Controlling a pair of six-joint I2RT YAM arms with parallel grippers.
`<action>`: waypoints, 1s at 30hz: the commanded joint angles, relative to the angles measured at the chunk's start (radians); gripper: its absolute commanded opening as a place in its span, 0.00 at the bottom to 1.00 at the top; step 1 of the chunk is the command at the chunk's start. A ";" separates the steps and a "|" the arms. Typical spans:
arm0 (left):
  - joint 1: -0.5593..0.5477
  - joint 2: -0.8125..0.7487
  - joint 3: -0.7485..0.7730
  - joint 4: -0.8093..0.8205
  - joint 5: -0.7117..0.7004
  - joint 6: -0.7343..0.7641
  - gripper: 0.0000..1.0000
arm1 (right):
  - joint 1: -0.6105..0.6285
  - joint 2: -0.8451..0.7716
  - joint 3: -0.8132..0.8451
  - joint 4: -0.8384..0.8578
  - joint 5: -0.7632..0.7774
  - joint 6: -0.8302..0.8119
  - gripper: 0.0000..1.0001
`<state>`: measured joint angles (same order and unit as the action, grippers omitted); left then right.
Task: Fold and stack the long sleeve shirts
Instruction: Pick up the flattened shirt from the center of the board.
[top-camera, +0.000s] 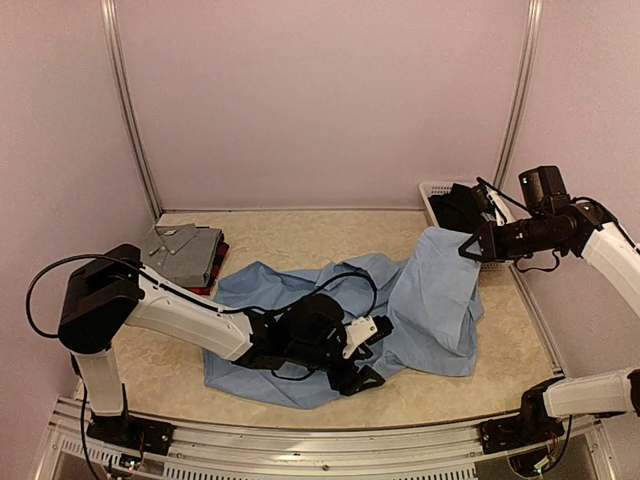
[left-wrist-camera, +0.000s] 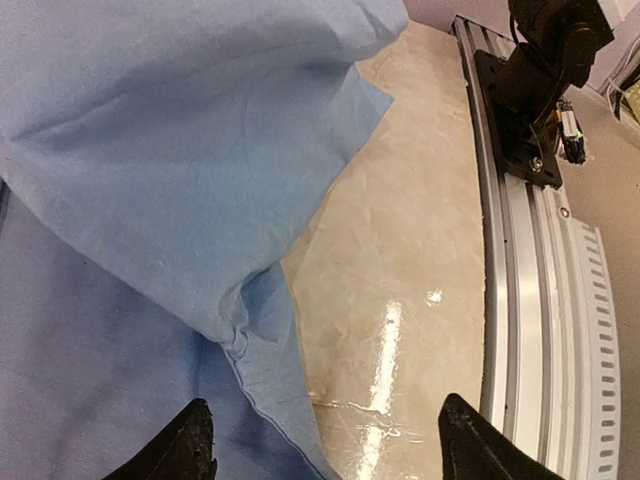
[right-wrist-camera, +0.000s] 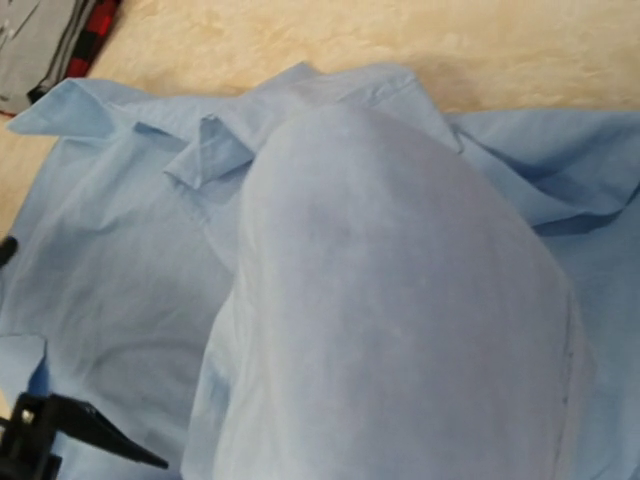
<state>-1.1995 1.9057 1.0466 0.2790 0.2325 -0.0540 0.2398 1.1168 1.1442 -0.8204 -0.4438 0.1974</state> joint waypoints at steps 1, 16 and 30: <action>-0.017 0.051 0.055 -0.071 -0.017 0.024 0.67 | -0.014 -0.015 0.022 -0.029 0.052 -0.022 0.00; -0.023 0.049 0.012 -0.172 -0.138 0.052 0.49 | -0.028 0.000 0.031 -0.008 0.149 -0.026 0.00; -0.042 -0.126 -0.103 -0.538 -0.304 0.073 0.62 | -0.034 0.014 0.011 0.027 0.135 -0.031 0.00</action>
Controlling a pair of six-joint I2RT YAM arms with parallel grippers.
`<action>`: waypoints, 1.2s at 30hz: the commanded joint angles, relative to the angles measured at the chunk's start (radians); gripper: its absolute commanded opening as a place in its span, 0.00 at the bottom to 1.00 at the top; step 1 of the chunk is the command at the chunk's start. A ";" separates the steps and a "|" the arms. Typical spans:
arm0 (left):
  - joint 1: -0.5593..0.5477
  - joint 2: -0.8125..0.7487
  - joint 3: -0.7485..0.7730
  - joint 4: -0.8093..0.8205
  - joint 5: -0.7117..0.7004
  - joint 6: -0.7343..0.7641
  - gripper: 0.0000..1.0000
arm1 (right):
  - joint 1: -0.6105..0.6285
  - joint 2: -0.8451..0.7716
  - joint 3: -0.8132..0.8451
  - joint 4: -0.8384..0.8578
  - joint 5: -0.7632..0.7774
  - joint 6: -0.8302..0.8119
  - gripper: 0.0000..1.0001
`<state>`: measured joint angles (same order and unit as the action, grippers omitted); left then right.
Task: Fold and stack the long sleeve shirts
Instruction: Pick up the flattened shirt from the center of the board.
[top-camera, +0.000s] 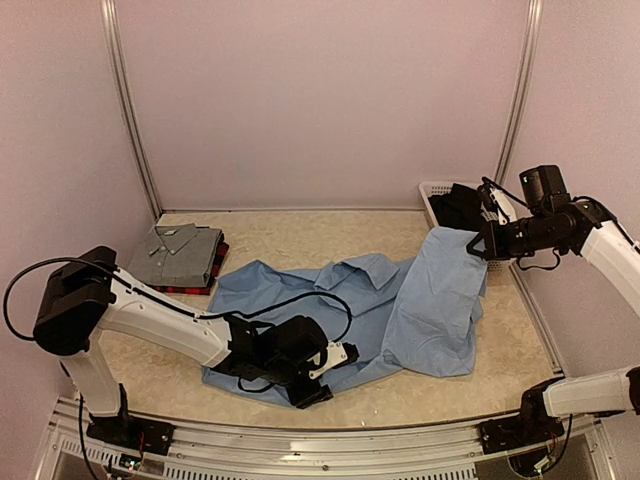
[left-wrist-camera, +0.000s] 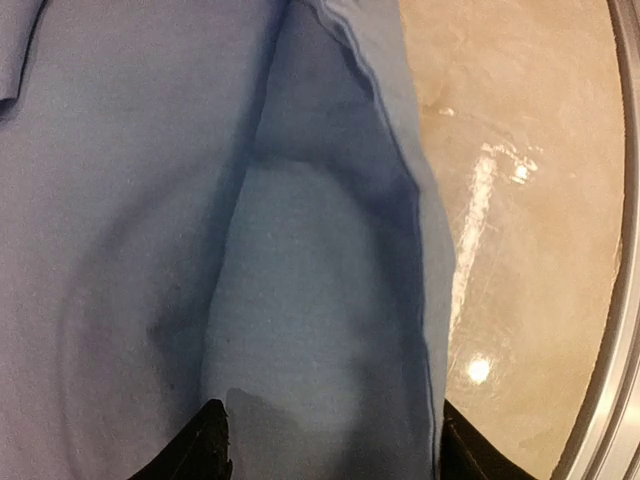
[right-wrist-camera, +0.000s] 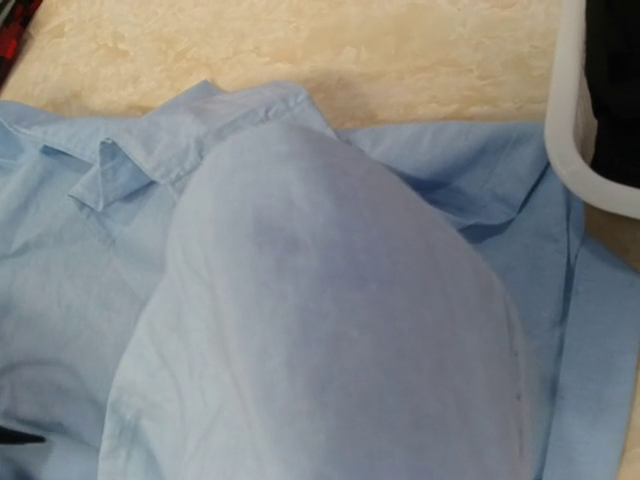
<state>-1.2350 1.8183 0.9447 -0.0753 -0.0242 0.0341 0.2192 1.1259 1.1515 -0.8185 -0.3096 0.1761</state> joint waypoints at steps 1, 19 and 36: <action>-0.006 -0.045 0.000 -0.199 -0.043 -0.026 0.62 | -0.013 0.005 0.004 0.026 0.006 -0.009 0.00; 0.095 -0.387 -0.085 -0.351 0.094 -0.326 0.68 | -0.016 0.016 -0.019 0.043 0.034 0.009 0.00; 0.087 -0.284 -0.060 -0.352 0.193 -0.036 0.77 | -0.017 0.017 0.005 0.023 0.076 0.018 0.00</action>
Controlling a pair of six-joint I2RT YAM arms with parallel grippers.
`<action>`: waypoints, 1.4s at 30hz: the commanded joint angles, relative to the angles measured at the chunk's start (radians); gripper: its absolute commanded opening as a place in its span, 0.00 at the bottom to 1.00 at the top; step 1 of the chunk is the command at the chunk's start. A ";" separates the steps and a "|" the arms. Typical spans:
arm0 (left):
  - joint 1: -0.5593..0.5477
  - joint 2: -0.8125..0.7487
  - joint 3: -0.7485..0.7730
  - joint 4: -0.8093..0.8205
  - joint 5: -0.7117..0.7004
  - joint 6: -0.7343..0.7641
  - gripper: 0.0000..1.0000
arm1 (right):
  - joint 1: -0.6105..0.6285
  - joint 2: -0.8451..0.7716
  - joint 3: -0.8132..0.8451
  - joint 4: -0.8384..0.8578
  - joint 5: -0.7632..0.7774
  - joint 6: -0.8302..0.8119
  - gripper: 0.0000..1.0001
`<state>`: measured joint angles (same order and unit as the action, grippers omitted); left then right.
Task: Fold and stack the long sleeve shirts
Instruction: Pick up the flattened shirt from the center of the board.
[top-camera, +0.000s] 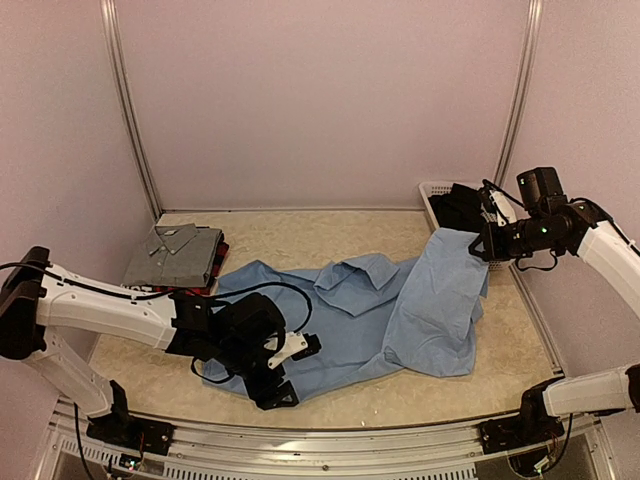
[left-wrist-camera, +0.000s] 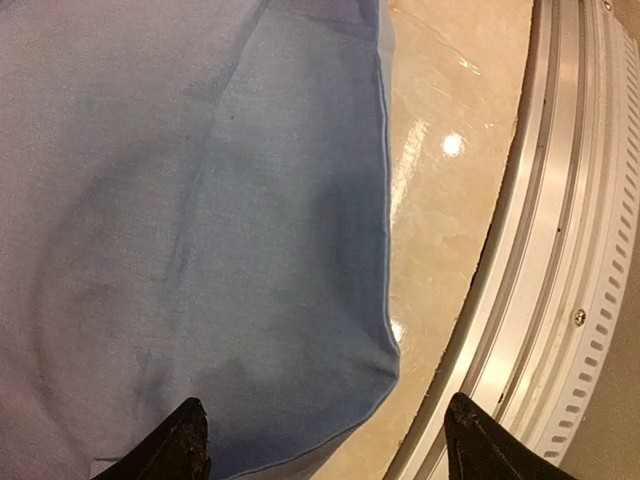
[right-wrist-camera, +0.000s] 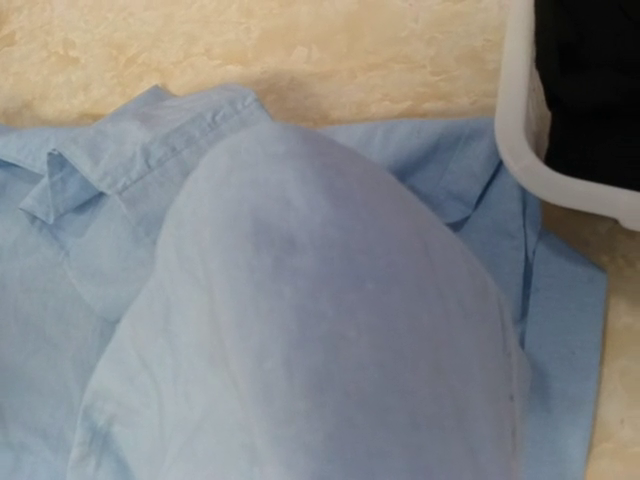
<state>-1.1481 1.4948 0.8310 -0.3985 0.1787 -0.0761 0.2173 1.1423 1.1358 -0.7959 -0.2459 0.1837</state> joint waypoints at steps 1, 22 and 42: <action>-0.001 0.058 0.062 -0.039 -0.010 0.094 0.77 | -0.015 0.000 0.025 -0.001 0.016 0.011 0.00; -0.014 0.162 0.145 -0.252 0.014 0.201 0.41 | -0.035 0.006 0.050 -0.021 0.047 -0.003 0.00; 0.056 0.011 0.215 -0.297 -0.144 0.138 0.00 | -0.041 0.024 0.083 -0.045 0.093 -0.002 0.00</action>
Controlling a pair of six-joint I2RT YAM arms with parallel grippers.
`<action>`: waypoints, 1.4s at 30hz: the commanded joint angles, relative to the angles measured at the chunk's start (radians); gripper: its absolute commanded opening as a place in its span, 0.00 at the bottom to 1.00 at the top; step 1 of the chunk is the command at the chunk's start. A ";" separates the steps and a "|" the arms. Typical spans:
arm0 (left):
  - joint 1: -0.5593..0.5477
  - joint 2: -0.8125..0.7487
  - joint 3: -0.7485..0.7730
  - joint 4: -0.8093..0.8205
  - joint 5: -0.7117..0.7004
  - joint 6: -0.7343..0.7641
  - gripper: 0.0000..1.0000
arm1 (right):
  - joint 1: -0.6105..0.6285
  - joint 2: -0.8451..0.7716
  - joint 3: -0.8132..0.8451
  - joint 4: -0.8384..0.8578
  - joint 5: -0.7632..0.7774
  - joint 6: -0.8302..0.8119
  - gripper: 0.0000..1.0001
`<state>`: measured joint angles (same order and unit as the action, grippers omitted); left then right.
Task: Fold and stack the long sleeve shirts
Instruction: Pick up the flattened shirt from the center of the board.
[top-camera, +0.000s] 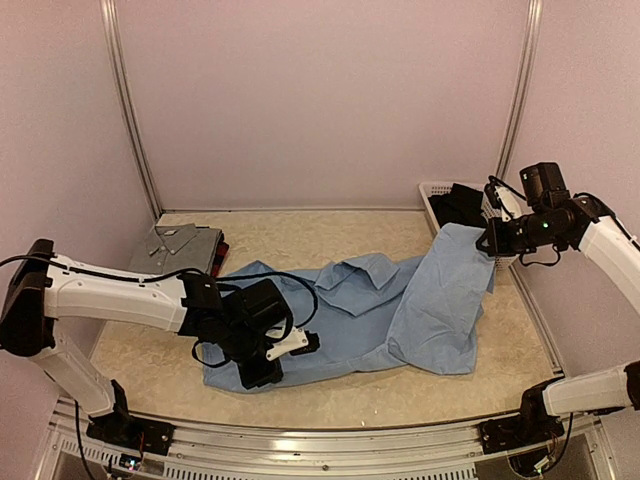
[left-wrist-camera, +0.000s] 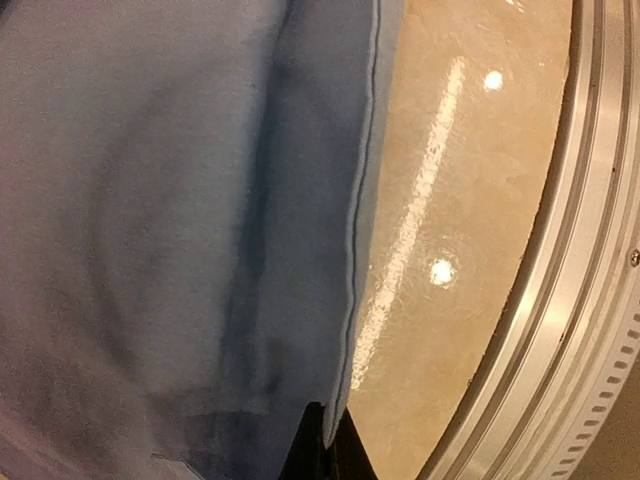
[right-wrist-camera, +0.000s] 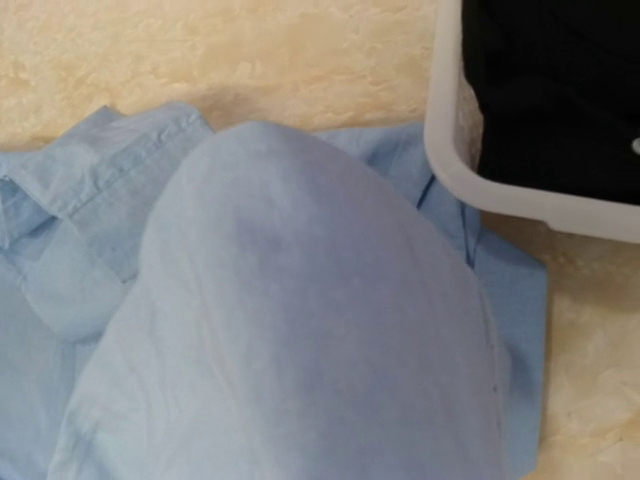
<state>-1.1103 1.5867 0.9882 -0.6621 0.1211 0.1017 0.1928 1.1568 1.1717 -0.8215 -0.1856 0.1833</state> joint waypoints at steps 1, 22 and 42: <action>0.025 -0.100 0.068 -0.044 -0.106 -0.052 0.00 | -0.017 0.010 0.051 -0.021 0.036 -0.001 0.00; 0.169 0.005 0.107 -0.081 -0.140 -0.069 0.06 | -0.017 0.083 0.066 0.128 0.004 -0.027 0.00; 0.246 -0.010 0.036 0.077 0.174 -0.061 0.63 | -0.016 0.272 0.169 0.175 0.109 -0.084 0.00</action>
<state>-0.8799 1.6566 1.0565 -0.6468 0.1268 0.0299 0.1890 1.4246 1.3216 -0.6743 -0.1192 0.1184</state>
